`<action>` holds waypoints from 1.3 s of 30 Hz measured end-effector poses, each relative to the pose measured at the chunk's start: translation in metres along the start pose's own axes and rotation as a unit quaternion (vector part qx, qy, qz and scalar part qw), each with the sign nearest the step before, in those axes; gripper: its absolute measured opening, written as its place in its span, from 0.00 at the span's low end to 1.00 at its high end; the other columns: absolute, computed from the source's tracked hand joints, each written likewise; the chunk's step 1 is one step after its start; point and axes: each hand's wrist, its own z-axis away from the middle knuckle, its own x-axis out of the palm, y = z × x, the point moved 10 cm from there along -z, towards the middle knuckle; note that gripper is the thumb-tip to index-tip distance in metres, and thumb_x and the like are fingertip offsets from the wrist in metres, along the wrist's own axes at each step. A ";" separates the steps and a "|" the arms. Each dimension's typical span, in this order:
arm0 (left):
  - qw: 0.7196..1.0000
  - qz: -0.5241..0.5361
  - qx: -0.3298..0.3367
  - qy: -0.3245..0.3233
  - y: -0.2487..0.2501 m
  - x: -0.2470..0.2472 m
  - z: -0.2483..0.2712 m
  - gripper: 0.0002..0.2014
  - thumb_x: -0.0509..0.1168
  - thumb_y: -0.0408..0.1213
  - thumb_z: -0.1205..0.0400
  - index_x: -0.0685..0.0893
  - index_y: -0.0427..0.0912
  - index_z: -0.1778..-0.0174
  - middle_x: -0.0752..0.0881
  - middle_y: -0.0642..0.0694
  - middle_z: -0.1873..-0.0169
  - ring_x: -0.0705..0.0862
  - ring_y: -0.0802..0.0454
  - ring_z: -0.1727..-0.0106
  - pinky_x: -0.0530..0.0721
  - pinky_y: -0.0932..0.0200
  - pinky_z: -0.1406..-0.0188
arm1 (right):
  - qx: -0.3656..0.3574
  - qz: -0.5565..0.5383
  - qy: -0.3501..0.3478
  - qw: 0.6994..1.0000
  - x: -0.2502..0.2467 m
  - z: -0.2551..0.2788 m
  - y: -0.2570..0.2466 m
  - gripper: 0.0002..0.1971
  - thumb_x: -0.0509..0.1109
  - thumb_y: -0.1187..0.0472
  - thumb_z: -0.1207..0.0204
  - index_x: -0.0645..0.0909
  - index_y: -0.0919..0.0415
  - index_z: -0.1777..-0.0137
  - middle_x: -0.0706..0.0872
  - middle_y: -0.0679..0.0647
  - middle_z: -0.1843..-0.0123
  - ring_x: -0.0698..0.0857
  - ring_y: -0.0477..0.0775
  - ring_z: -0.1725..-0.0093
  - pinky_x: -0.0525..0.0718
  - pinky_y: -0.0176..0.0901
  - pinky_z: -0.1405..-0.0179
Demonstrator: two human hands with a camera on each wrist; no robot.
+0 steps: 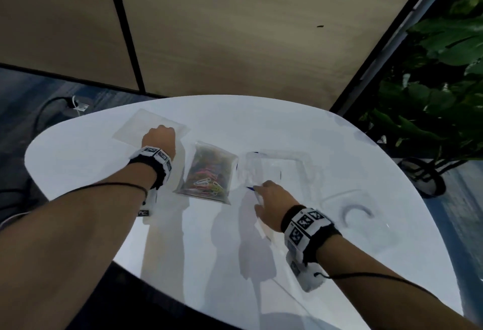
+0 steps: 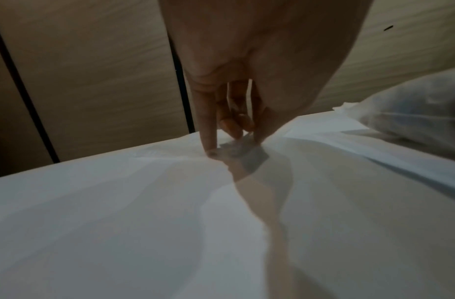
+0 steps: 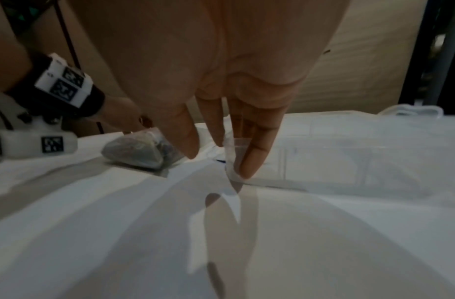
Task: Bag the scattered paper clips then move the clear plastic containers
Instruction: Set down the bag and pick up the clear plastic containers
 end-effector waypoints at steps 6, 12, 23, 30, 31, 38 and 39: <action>0.989 0.143 -0.033 0.030 -0.014 -0.021 0.004 0.14 0.64 0.27 0.19 0.83 0.32 0.38 0.84 0.25 0.41 0.84 0.26 0.40 0.85 0.39 0.41 | 0.016 -0.239 0.143 0.960 -0.061 0.008 0.028 0.09 0.68 0.61 0.22 0.88 0.52 0.49 0.85 0.39 0.58 0.86 0.50 0.57 0.85 0.42 0.54; 0.958 0.197 0.159 0.133 0.086 -0.102 0.064 0.20 0.56 0.24 0.17 0.77 0.45 0.30 0.88 0.28 0.51 0.86 0.28 0.52 0.84 0.41 0.53 | 0.165 -0.137 0.141 0.966 -0.077 0.036 0.135 0.12 0.73 0.50 0.25 0.86 0.51 0.44 0.89 0.50 0.50 0.86 0.54 0.47 0.83 0.44 0.43; 0.912 0.060 0.394 -0.100 0.247 0.012 0.151 0.30 0.54 0.23 0.19 0.76 0.56 0.25 0.83 0.44 0.34 0.83 0.45 0.38 0.80 0.53 0.40 | 0.418 -0.132 0.040 0.898 -0.001 0.129 0.276 0.67 0.79 0.25 0.55 0.53 0.50 0.17 0.66 0.63 0.25 0.70 0.71 0.25 0.74 0.65 0.29; 0.905 0.219 0.340 -0.136 0.260 0.028 0.126 0.09 0.46 0.39 0.08 0.72 0.48 0.41 0.79 0.44 0.70 0.77 0.43 0.68 0.78 0.50 0.62 | 0.454 -0.093 0.035 0.885 -0.005 0.133 0.290 0.67 0.76 0.23 0.67 0.58 0.50 0.25 0.70 0.62 0.32 0.72 0.69 0.28 0.77 0.64 0.33; 0.905 0.236 0.328 -0.130 0.262 0.027 0.121 0.10 0.47 0.41 0.08 0.72 0.48 0.40 0.78 0.44 0.71 0.76 0.44 0.69 0.77 0.51 0.63 | 0.460 -0.091 0.033 0.882 -0.006 0.136 0.291 0.63 0.78 0.24 0.64 0.59 0.51 0.28 0.70 0.62 0.33 0.72 0.69 0.29 0.77 0.64 0.35; 0.921 0.200 0.318 -0.104 0.284 0.035 0.096 0.24 0.64 0.51 0.15 0.68 0.50 0.25 0.87 0.38 0.48 0.86 0.40 0.47 0.81 0.48 0.44 | 0.410 -0.213 0.234 0.855 -0.073 0.136 0.310 0.23 0.75 0.46 0.27 0.80 0.56 0.36 0.85 0.62 0.36 0.83 0.66 0.39 0.81 0.50 0.43; 0.925 0.188 0.319 -0.091 0.287 0.036 0.092 0.25 0.66 0.44 0.16 0.68 0.48 0.23 0.85 0.38 0.41 0.84 0.39 0.40 0.81 0.48 0.39 | 0.394 -0.236 0.282 0.843 -0.085 0.137 0.307 0.19 0.72 0.49 0.24 0.80 0.55 0.35 0.86 0.61 0.38 0.84 0.65 0.39 0.80 0.47 0.45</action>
